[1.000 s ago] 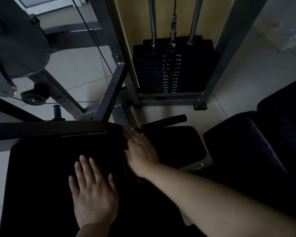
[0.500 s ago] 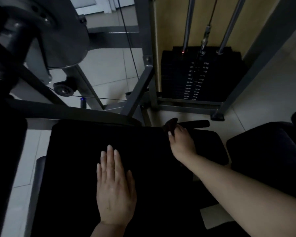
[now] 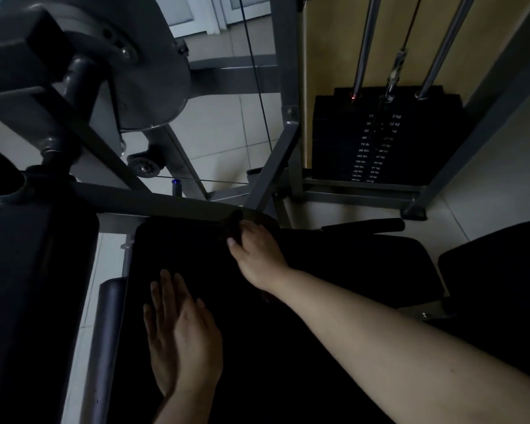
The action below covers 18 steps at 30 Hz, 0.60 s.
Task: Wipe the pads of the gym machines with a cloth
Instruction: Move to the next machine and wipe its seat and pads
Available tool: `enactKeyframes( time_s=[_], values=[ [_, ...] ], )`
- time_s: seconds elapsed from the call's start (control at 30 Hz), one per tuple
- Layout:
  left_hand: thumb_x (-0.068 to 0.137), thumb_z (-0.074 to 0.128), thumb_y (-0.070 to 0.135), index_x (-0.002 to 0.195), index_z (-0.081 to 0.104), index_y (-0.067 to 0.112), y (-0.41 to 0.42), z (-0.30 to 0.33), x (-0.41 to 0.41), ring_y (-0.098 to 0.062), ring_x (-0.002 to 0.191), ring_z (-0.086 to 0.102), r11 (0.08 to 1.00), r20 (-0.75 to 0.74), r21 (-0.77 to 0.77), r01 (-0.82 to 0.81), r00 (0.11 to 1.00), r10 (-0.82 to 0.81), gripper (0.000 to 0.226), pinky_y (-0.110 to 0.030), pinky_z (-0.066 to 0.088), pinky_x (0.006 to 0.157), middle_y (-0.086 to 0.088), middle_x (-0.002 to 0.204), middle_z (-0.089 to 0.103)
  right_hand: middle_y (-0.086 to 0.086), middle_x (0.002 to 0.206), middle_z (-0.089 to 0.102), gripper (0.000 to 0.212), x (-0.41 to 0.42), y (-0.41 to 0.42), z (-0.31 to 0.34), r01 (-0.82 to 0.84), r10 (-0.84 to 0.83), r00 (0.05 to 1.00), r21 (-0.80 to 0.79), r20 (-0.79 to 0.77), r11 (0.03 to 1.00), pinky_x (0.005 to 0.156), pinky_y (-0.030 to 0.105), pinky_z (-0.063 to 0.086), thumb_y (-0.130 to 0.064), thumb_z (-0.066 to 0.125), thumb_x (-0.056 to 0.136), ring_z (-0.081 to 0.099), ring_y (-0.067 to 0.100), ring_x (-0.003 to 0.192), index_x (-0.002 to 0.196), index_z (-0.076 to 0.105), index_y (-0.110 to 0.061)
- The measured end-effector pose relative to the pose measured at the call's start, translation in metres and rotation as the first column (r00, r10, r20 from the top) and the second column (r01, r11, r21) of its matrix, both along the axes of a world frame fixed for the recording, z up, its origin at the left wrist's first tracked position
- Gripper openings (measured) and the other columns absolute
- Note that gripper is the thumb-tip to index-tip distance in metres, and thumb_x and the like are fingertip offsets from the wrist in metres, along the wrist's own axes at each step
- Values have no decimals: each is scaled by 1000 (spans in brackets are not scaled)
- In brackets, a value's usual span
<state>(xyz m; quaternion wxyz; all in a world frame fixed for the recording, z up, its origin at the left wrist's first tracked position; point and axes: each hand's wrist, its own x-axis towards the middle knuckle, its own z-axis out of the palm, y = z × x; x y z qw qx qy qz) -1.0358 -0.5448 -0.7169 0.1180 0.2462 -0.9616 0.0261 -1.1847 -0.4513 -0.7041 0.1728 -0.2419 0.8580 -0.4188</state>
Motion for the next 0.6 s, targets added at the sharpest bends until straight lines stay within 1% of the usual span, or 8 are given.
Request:
enactKeyframes(
  time_s=[0.07,0.2,0.3,0.37,0.4,0.5,0.53,0.6],
  values=[
    [88,29,19,137,39,-4,-2,-1,-2,-37,132,36,1000,-30,-5,2,1000,-2,55,-43,19,107,-22,145,40,17,132,54,49,1,-26,11,-74,73,997,-18,-23,997,106,32,24,-30,35,94,44,29,125,128,54,0],
    [83,31,18,136,42,-7,3,4,-4,-41,127,45,1000,-1,-17,22,1000,-22,59,-43,21,104,-25,142,42,13,144,44,46,-10,-64,17,-234,238,970,91,-46,968,107,32,23,-28,44,97,38,27,132,138,43,-8],
    [85,30,17,137,41,-4,-2,3,-6,-36,130,42,1000,-53,10,19,998,-19,57,-37,17,109,-22,143,43,11,147,40,47,-17,-71,15,-238,249,967,154,-52,959,107,34,26,-28,42,96,38,26,133,140,40,-12],
    [86,29,17,138,41,-1,-2,2,-6,-30,133,36,995,-158,98,6,987,10,56,-30,10,113,-19,144,43,3,153,33,48,-9,-70,15,-234,249,963,141,-103,962,111,33,18,-26,40,97,28,18,140,144,37,-15],
    [86,29,16,138,42,-1,0,2,-6,-28,134,34,983,-211,183,-7,976,46,56,-31,12,114,-19,144,43,-1,155,29,48,-3,-71,16,-253,269,954,126,-129,959,114,33,12,-27,39,99,22,14,142,145,34,-16],
    [84,36,13,134,44,-7,10,7,-7,-35,132,40,891,-339,450,-56,913,228,55,-50,28,112,-25,139,46,-6,157,24,48,16,-82,20,-414,430,882,121,-190,902,116,32,3,-33,36,101,13,10,145,148,31,-22],
    [83,37,15,133,44,-8,11,9,-7,-35,130,41,873,-366,481,-77,888,280,55,-48,30,111,-27,137,47,-7,156,24,47,18,-88,22,-463,479,855,125,-197,878,116,33,3,-35,35,102,13,9,144,147,32,-25],
    [86,37,15,127,47,-6,7,10,-4,-30,122,43,866,-451,496,-66,833,321,47,-29,31,107,-27,129,49,-6,154,29,44,16,-103,27,-516,536,819,147,-206,844,114,35,6,-36,36,101,15,9,143,144,38,-25]
  ],
)
